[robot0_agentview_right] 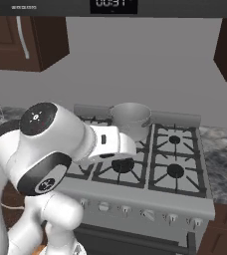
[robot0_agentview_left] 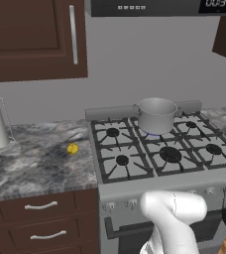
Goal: Turn on the burner for the pot on the stove. Wait thirty seconds for the pot to heat up. Then add the lemon to the pot.
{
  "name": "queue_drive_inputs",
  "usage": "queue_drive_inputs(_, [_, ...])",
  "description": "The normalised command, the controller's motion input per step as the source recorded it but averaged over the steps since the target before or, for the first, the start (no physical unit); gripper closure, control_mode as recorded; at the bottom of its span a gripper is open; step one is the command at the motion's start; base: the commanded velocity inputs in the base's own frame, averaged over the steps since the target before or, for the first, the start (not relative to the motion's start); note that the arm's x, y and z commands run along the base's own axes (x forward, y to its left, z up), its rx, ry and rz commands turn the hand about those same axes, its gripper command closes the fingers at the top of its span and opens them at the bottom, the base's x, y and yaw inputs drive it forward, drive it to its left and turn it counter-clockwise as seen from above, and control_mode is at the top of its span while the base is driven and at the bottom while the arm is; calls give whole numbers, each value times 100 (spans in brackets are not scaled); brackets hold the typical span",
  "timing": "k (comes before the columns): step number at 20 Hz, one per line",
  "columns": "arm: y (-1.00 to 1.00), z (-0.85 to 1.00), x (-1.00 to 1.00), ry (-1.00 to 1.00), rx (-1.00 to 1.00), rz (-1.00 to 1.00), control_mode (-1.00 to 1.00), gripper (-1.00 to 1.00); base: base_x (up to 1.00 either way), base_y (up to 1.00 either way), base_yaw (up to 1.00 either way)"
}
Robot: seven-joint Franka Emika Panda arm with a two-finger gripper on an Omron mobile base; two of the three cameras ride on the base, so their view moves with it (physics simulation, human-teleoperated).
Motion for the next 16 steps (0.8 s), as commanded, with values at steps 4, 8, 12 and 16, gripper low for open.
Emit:
queue_drive_inputs(4, [100, 7, 0, -2, 0, -12, -100, -100, 0, 0, 0])
queue_drive_inputs(8, [66, 4, 0, 0, 1, -7, -100, -100, 0, 0, 0])
queue_drive_inputs(12, [0, 12, 3, 1, 0, 0, -100, -100, 0, 0, 0])
queue_drive_inputs(16, [15, 100, 20, 11, 9, -1, -100, -100, 0, 0, 0])
